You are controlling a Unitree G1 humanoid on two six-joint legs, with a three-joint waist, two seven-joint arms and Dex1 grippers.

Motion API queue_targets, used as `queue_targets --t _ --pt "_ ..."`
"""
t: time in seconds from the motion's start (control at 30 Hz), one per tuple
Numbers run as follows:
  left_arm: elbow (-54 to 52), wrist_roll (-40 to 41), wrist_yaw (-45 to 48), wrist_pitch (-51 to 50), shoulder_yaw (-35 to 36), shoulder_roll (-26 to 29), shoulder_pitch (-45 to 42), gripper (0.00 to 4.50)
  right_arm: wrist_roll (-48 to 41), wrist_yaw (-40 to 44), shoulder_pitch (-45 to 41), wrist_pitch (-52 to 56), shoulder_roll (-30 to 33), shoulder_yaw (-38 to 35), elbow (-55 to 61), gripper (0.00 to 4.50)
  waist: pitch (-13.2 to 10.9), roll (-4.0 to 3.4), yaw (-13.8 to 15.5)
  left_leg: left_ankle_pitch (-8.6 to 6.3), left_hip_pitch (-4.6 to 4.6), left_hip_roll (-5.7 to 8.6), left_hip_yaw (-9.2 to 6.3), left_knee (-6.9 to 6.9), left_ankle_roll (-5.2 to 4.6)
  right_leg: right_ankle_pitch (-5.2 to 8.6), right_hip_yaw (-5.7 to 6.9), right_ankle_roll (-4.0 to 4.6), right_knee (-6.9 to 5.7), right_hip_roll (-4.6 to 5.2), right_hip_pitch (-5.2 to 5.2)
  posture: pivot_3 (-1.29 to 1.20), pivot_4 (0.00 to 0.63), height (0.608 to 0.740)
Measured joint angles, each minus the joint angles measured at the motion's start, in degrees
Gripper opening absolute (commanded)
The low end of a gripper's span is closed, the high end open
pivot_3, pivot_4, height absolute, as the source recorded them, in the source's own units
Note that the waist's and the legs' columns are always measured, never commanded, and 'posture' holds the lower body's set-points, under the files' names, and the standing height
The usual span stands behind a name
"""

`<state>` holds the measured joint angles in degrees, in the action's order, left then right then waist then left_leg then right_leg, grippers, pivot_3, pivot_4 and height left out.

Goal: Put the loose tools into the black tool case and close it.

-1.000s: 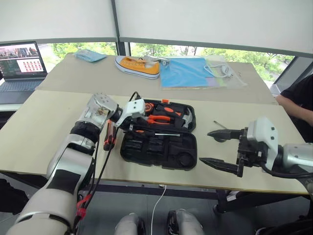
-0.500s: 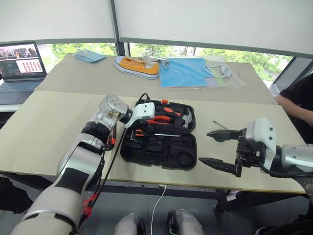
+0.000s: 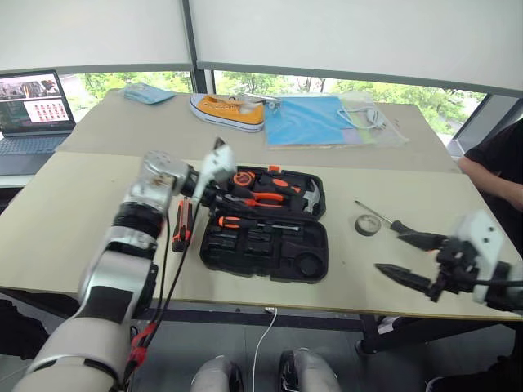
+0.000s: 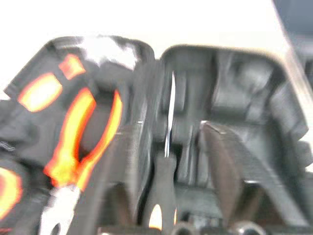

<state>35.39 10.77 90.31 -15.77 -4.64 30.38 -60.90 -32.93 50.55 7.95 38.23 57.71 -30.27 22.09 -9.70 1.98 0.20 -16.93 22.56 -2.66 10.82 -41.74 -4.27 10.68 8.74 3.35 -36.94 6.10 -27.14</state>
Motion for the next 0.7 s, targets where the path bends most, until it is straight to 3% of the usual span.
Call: queue_targets --t 0.1,0.27,0.37,0.43,0.6,0.7 --pt "-12.6 5.2 0.0 -8.8 1.5 1.9 4.9 4.44 4.4 0.4 -4.2 -2.9 2.1 3.4 -8.7 4.5 0.0 -0.01 0.0 0.0 -0.16 0.03 0.02 -0.01 0.0 0.01 -0.06 -0.03 -0.04 0.03 0.15 0.0 0.15 0.718" --pt "-26.5 10.3 -2.1 -17.2 0.9 2.6 10.5 4.44 14.5 0.8 -19.5 -9.0 2.8 17.7 -27.4 4.5 0.0 -0.05 -0.7 0.03 -0.23 0.04 0.03 -0.01 0.07 0.0 -0.11 -0.06 -0.12 0.08 0.15 0.0 0.15 0.718" --pt "-32.4 12.9 -3.7 -21.1 0.8 3.8 12.1 4.44 23.0 1.7 -32.9 -12.5 0.3 28.5 -42.9 4.5 0.0 -0.14 -1.3 0.12 -0.27 0.03 0.07 0.01 0.21 0.01 -0.16 -0.04 -0.18 0.03 0.11 0.0 0.15 0.718" --pt "-34.2 14.1 -4.4 -22.2 0.7 4.0 12.3 4.44 26.0 1.9 -37.6 -13.7 -1.1 31.9 -49.0 4.5 -0.1 -0.17 -1.3 0.17 -0.26 0.02 0.07 0.02 0.28 0.03 -0.16 0.0 -0.19 0.01 0.1 0.0 0.15 0.718" --pt "-37.4 15.4 -6.3 -23.1 0.5 5.8 14.0 4.5 31.0 6.1 -48.8 -13.8 -3.8 37.3 -63.1 3.02 -0.1 -0.28 -1.3 0.21 -0.26 -0.02 0.12 0.04 0.34 0.07 -0.15 0.07 -0.19 -0.05 0.09 0.0 0.15 0.718" --pt "-38.4 15.7 -6.9 -23.1 0.0 6.5 15.0 4.5 32.8 9.3 -51.2 -13.5 -3.8 39.1 -66.6 2.03 -0.1 -0.28 -1.1 0.21 -0.26 -0.02 0.12 0.04 0.34 0.08 -0.14 0.08 -0.19 -0.03 0.1 0.0 0.15 0.718"
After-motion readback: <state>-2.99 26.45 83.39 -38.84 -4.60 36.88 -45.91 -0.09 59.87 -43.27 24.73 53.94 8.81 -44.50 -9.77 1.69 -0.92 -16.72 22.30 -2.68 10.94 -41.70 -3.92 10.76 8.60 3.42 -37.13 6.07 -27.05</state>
